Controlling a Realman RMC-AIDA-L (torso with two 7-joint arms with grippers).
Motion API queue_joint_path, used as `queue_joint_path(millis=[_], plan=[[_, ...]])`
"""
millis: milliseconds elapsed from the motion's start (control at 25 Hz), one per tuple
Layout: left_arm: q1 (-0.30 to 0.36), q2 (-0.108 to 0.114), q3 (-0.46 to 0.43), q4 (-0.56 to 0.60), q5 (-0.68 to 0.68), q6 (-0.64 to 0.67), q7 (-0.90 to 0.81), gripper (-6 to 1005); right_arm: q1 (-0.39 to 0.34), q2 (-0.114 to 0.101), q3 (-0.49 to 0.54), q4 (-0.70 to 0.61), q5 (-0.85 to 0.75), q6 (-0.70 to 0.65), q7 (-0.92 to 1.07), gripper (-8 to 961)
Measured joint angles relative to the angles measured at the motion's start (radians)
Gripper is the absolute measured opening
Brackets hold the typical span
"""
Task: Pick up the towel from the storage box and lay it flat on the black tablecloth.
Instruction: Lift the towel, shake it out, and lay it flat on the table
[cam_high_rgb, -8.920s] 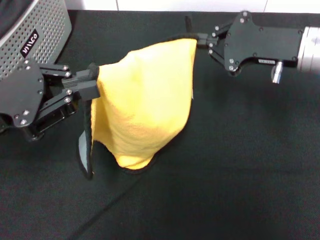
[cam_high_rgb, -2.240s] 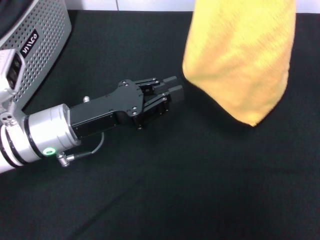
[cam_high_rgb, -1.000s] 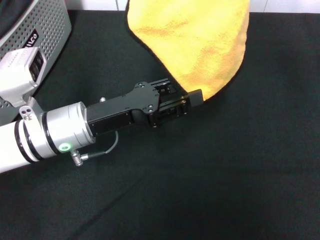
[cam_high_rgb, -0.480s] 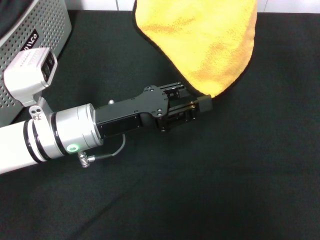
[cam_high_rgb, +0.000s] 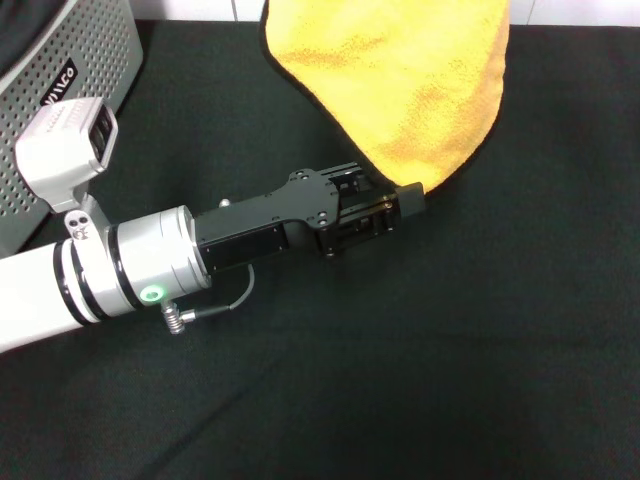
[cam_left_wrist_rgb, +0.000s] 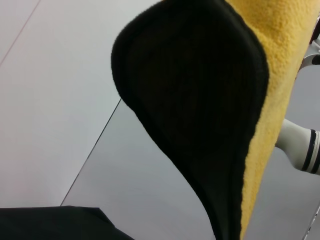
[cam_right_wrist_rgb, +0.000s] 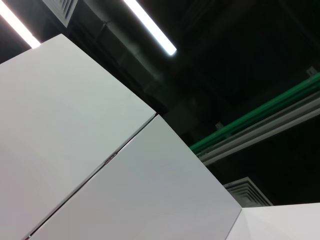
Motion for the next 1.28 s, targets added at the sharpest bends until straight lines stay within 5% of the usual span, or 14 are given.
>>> queue_joint_path(millis=[1280], plan=[[-0.032, 0.001, 0.019, -0.032, -0.016, -0.016, 0.004, 374, 0.015, 0.002, -0.025, 0.038, 0.04, -0.002, -0.032, 5]])
